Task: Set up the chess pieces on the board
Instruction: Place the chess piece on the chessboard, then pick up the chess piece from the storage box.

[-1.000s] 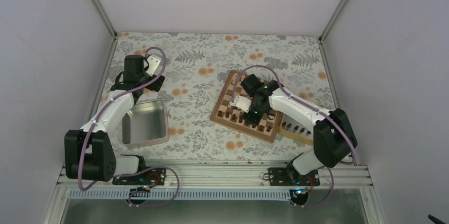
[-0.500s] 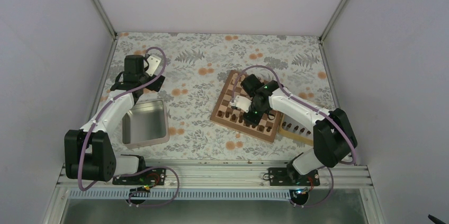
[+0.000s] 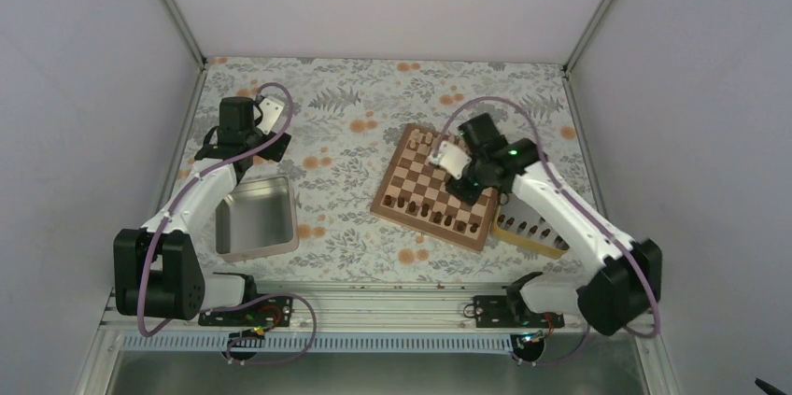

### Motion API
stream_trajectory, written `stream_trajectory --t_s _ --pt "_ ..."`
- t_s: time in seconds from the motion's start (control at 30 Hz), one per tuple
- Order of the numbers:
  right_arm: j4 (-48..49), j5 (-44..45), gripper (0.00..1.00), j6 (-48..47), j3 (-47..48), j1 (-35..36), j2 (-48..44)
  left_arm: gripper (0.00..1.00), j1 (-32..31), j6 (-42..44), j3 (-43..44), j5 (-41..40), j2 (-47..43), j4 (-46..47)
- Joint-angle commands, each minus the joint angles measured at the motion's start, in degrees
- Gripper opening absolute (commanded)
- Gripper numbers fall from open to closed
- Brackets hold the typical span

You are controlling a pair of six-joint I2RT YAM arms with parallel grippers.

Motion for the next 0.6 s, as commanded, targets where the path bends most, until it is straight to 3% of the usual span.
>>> stream_trajectory --t_s 0.0,0.4,0.57 --pt "0.30 3.64 0.32 -2.66 2.51 -6.81 -7.12 1.00 0.10 0.44 -0.14 -0.25 -1.25 0.94" --pt "5.10 7.31 0.39 -6.79 -1.49 -38.69 -10.76 1.00 0.10 -0.13 1.19 -1.09 -0.71 -0.15" --pt "5.10 4.66 0.38 -3.89 -4.92 -42.95 -11.13 1.00 -0.03 -0.59 2.15 -1.31 -0.29 -1.02"
